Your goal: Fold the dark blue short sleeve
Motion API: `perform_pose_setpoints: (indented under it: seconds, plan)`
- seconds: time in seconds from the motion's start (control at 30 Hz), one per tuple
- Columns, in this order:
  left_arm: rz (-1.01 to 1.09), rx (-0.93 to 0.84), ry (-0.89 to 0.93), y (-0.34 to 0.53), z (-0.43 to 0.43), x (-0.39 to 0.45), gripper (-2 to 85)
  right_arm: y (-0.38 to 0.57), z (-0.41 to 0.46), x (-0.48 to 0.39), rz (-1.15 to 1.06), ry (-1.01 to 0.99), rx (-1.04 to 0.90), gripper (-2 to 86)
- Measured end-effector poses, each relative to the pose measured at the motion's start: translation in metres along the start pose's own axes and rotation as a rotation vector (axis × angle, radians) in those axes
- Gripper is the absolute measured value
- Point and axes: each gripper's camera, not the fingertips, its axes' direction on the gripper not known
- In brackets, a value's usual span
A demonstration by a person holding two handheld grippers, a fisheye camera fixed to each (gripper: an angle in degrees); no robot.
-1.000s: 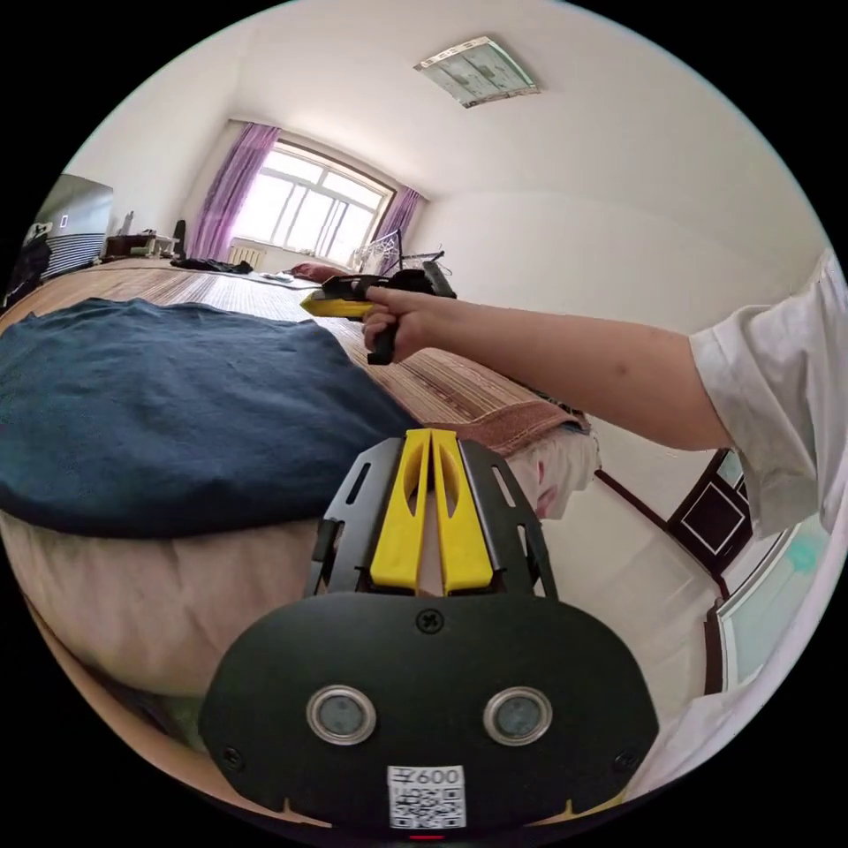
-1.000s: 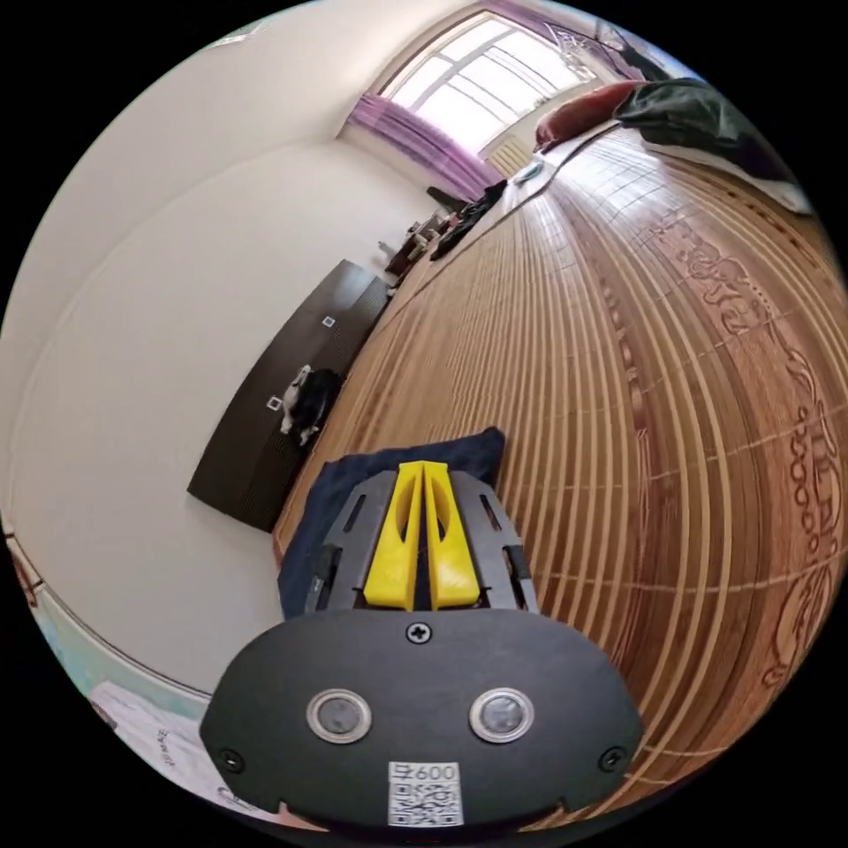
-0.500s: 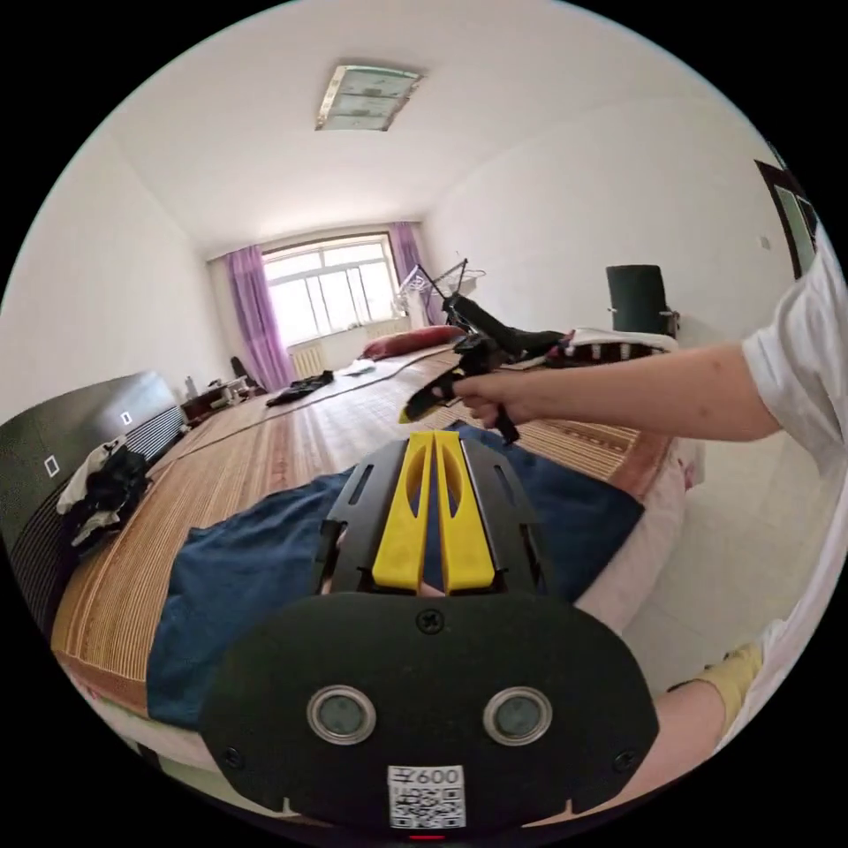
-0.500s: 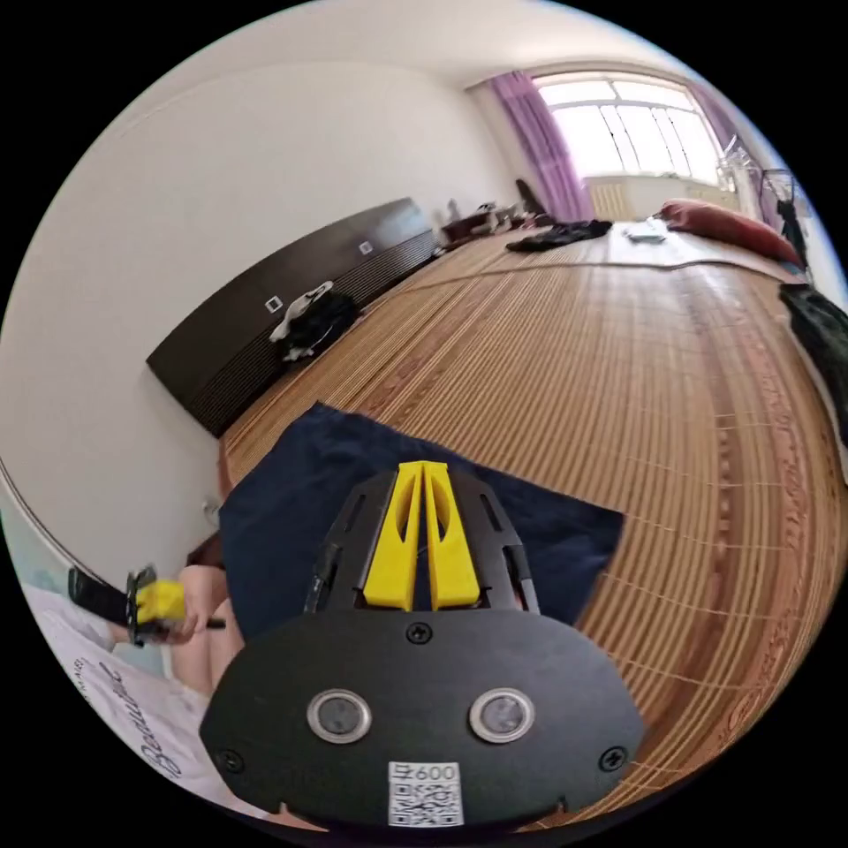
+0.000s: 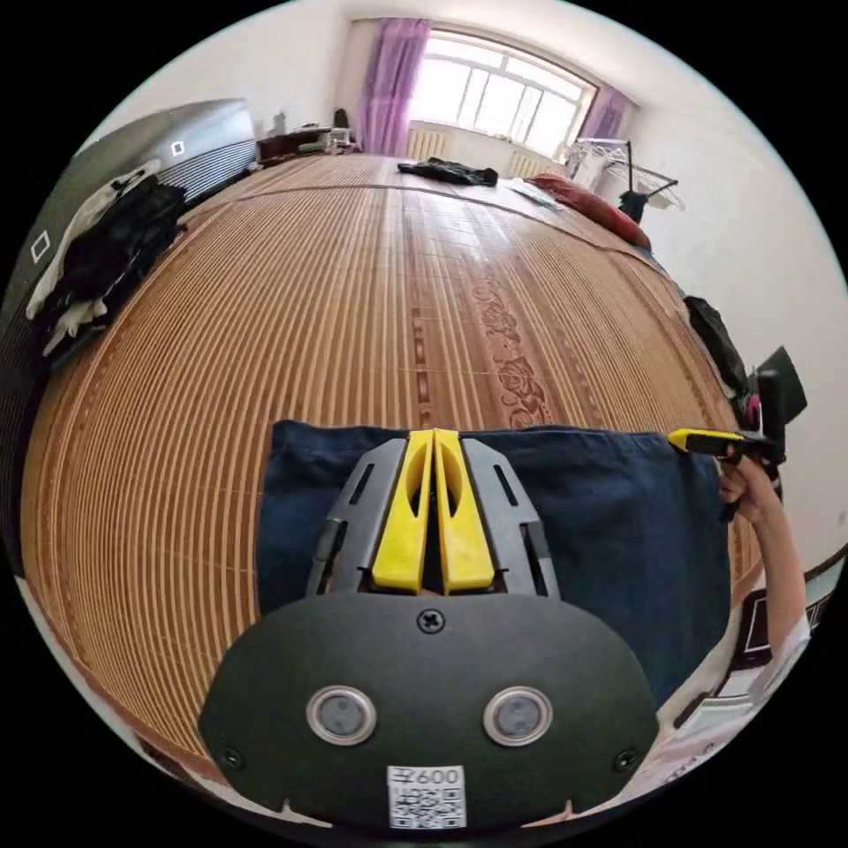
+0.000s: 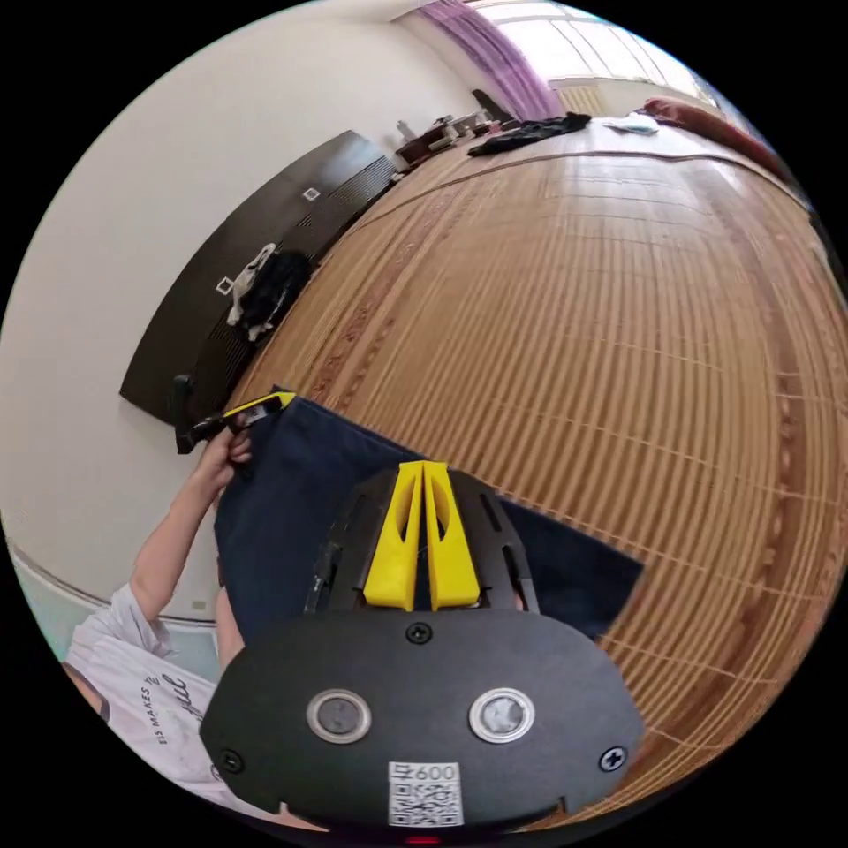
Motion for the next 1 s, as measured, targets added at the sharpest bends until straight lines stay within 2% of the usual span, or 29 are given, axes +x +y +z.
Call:
perform_pose_setpoints:
  seconds: [0.13,0.23,0.3,0.37,0.43,0.53,0.67,0.73,0.8,0.83,0.87,0.9,0.93,1.0]
  plan:
    - [-0.191,0.021,0.085,-0.002,-0.001,-0.067,0.6,0.028,-0.028,0.054,0.141,0.196,0.123,-0.8]
    - [-0.224,0.092,-0.057,0.003,-0.021,-0.076,0.5,0.052,-0.043,0.070,0.224,0.322,0.214,-0.8]
    - [-0.046,0.150,-0.040,0.000,-0.029,-0.042,0.4,0.060,-0.040,0.058,0.156,0.264,0.279,-0.8]
    - [0.153,0.093,0.081,-0.009,-0.018,0.004,0.4,0.059,-0.012,0.031,-0.007,0.079,0.260,-0.9]
    - [0.302,-0.156,0.354,-0.023,0.026,0.059,0.6,0.053,0.025,0.024,-0.045,-0.013,0.108,-0.9]
    - [0.228,-0.251,0.377,-0.028,0.062,0.077,0.6,0.064,0.070,0.043,0.017,0.039,-0.009,-0.8]
    - [0.025,-0.159,0.397,-0.019,0.072,0.054,0.7,0.105,0.080,0.080,0.054,-0.010,0.097,-0.8]
    - [-0.140,-0.095,0.240,-0.002,0.057,0.027,0.7,0.125,0.081,0.096,0.093,-0.001,0.142,-0.8]
    - [-0.276,0.035,-0.097,0.036,0.004,-0.003,0.6,0.150,0.076,0.107,0.143,0.048,0.220,-0.8]
    - [-0.345,0.218,-0.210,0.073,-0.047,-0.010,0.6,0.171,0.069,0.106,0.184,0.141,0.289,-0.8]
    - [-0.352,0.347,-0.246,0.097,-0.074,-0.008,0.6,0.197,0.060,0.098,0.206,0.271,0.365,-0.8]
    - [-0.296,0.608,-0.318,0.151,-0.124,0.007,0.6,0.212,0.056,0.091,0.196,0.331,0.409,-0.8]
    - [-0.240,0.721,-0.373,0.180,-0.144,0.018,0.7,0.245,0.049,0.071,0.127,0.431,0.510,-0.8]
    - [0.082,1.021,-0.701,0.286,-0.186,0.080,0.8,0.303,0.048,0.035,-0.063,0.524,0.653,-0.8]
